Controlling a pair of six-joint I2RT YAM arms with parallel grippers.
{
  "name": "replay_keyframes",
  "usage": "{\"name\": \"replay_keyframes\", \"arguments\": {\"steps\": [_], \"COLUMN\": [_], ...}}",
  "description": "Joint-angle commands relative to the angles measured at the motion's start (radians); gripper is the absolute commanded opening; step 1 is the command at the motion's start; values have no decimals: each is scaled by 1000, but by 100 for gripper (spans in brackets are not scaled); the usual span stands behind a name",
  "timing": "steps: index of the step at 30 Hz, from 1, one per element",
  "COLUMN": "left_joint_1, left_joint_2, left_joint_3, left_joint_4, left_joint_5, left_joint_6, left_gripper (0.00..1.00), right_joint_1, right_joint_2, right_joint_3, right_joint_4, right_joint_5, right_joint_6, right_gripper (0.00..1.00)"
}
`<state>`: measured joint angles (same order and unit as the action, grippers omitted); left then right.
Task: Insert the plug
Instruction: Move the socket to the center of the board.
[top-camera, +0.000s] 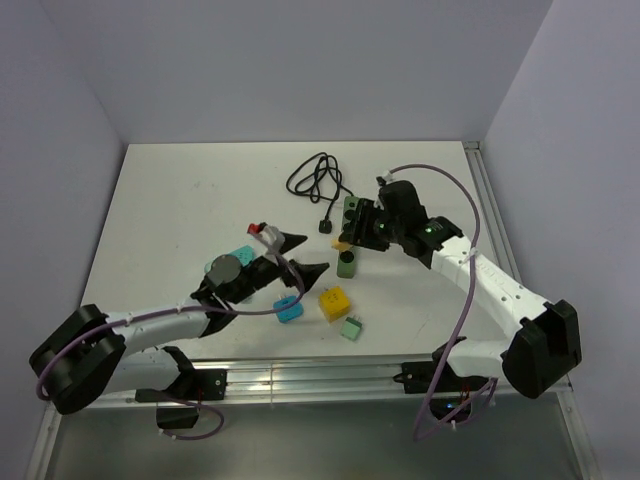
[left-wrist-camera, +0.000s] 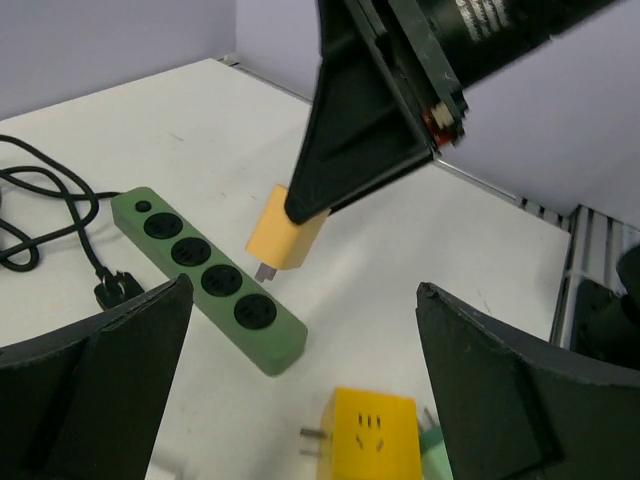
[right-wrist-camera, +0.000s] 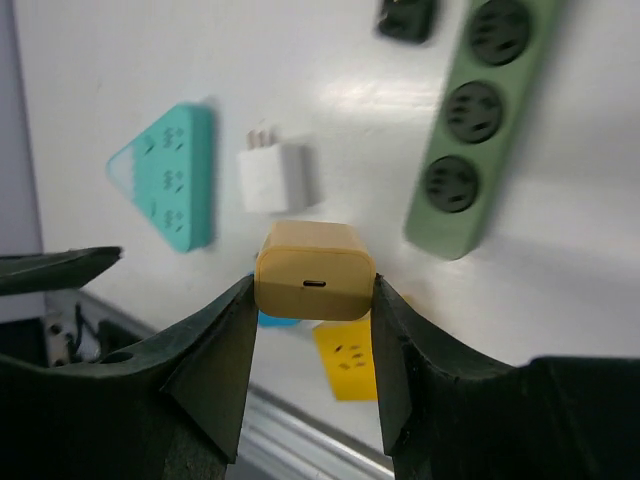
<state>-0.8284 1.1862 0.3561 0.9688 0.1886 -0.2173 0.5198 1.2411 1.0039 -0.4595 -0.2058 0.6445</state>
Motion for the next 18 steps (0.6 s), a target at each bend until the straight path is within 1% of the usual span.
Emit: {"name": "replay_keyframes", "arguments": {"steps": [1,3,4,5,6,7,9,12,14,15,16,17,18], "left_joint_1": [-3,-3,-3,-3,-8,-9,-15,-15,-15,-15,-15,-15,-17], "left_joint_2": [91,145,208,240,272,329,378,461,530,561,626,660,693], "left_joint_3": [165,265,305,382,421,455,521,578,616,680,723,810,846], "left_joint_4": [-211,-307,-347,-382,-459,-487,-530,-547,-588,-628,-715,-769,-803], "left_joint_5": [-92,-116,-123,-129,-136,-146,-153,-144,-126,-109,-98,-91,-83], "left_joint_6": [-76,-115,-120,-129,-132,-132,-146,-172,-186,-189,-189,-185,-185], "left_gripper": [100,100,99,99,99,99,99,100,100,100,99,99,99], "right_joint_1": [-58,-92,-102,-118,-127,-132,-158,-190,-219,-227,-240,-247,-254], "right_joint_2": [-25,-52,-61,-69,-84,-92,-121,-164,-177,-184,-190,-199,-204], "right_joint_3": [50,48,48,50,59,62,61,42,41,41,39,35,29], "right_joint_4": [1,-2,-4,-11,-40,-48,-64,-53,-51,-54,-53,-54,-48], "right_joint_5": [155,228,252,285,363,399,443,460,462,468,474,474,473], "right_joint_6": [-16,-8,-8,0,6,9,14,15,17,17,14,9,4], "right_gripper": [20,20,20,20,20,19,19,19,19,19,19,19,19]}}
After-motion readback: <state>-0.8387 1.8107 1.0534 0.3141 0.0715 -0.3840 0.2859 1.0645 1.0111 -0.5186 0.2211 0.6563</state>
